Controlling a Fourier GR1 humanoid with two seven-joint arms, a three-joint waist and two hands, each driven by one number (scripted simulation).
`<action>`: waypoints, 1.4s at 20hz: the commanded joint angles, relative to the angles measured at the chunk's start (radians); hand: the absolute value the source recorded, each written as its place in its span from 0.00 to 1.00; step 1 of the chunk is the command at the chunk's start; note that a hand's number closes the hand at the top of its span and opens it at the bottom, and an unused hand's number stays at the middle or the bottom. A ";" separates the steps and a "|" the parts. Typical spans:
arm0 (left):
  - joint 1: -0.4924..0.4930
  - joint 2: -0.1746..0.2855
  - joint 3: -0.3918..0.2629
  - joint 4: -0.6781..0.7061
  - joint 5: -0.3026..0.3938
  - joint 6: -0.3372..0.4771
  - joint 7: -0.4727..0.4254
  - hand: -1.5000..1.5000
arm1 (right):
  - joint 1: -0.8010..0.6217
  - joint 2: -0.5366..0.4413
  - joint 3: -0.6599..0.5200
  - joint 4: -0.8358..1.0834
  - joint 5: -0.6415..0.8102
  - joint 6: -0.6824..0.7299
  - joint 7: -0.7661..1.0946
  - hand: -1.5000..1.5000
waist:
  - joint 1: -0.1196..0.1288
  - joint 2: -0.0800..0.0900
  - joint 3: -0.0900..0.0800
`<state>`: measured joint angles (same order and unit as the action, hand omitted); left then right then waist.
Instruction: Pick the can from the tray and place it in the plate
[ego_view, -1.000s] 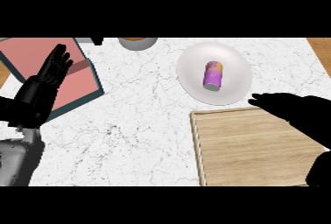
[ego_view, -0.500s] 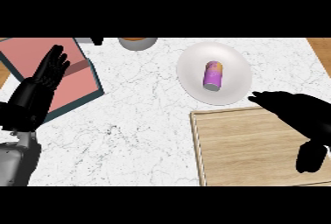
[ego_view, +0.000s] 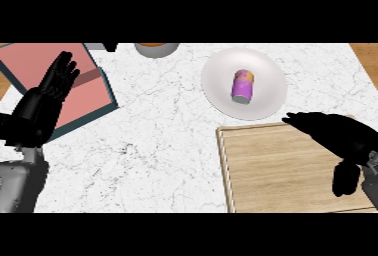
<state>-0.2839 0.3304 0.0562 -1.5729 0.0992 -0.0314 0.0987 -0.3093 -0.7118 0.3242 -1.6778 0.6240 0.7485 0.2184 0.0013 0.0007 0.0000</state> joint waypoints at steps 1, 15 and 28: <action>-0.032 -0.012 0.018 0.045 -0.033 0.000 -0.019 0.50 | 0.067 0.005 -0.032 -0.018 0.063 0.004 -0.039 0.00 | -0.005 -0.001 0.000; 0.013 -0.001 0.051 -0.026 -0.004 -0.031 0.021 0.50 | 0.094 0.074 -0.146 0.270 0.245 -0.428 -0.144 1.00 | -0.019 0.001 0.002; 0.039 -0.030 0.030 -0.032 -0.038 -0.031 0.001 0.50 | 0.157 -0.009 -0.577 0.535 0.171 -0.751 -0.120 1.00 | -0.005 -0.001 0.000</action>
<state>-0.2375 0.3065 0.0847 -1.6337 0.0748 -0.0573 0.1166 -0.1303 -0.7096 -0.1935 -1.1460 0.8262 0.0329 0.1422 -0.0127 0.0009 0.0021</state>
